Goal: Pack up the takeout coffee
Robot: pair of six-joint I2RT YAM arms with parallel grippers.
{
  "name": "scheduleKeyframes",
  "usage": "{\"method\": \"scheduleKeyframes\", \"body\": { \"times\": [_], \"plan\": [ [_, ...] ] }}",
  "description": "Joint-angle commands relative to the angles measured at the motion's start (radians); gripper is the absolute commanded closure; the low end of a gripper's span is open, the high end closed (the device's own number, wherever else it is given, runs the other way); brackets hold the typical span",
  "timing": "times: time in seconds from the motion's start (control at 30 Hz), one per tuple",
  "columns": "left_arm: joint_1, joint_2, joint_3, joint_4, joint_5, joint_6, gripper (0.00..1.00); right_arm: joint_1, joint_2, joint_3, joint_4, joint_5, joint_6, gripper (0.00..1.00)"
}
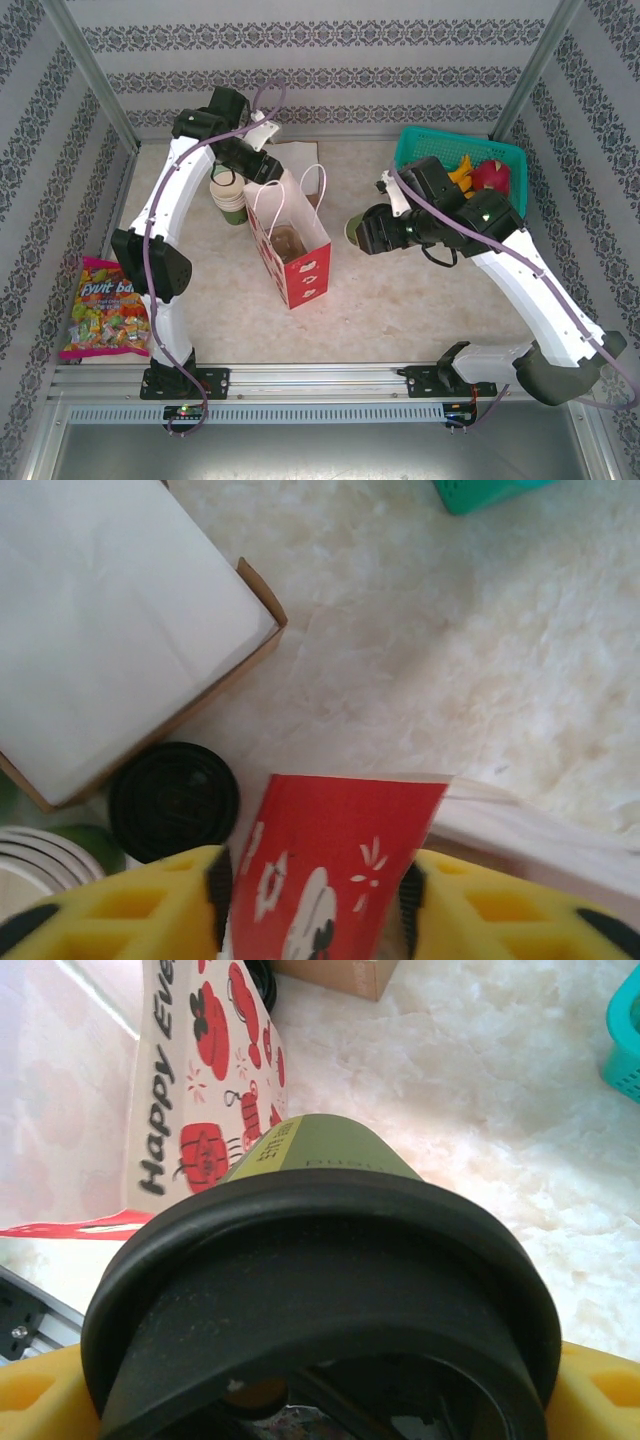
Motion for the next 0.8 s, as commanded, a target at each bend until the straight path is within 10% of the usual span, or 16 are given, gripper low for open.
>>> {"method": "scheduleKeyframes", "body": {
  "times": [0.0,0.37,0.77],
  "plan": [
    [0.004,-0.054,-0.026,-0.018,0.032,-0.028,0.67,0.013,-0.014,0.057,-0.053,-0.017,0.030,0.34],
    [-0.021,-0.210,-0.238,0.144,0.055,-0.253,0.94,0.013,0.110,0.340,-0.276,-0.093,-0.021,0.36],
    [-0.085,-0.260,-0.301,0.218,0.018,-0.427,1.00,0.061,0.190,0.539,-0.168,-0.261,-0.062,0.36]
  ]
}}
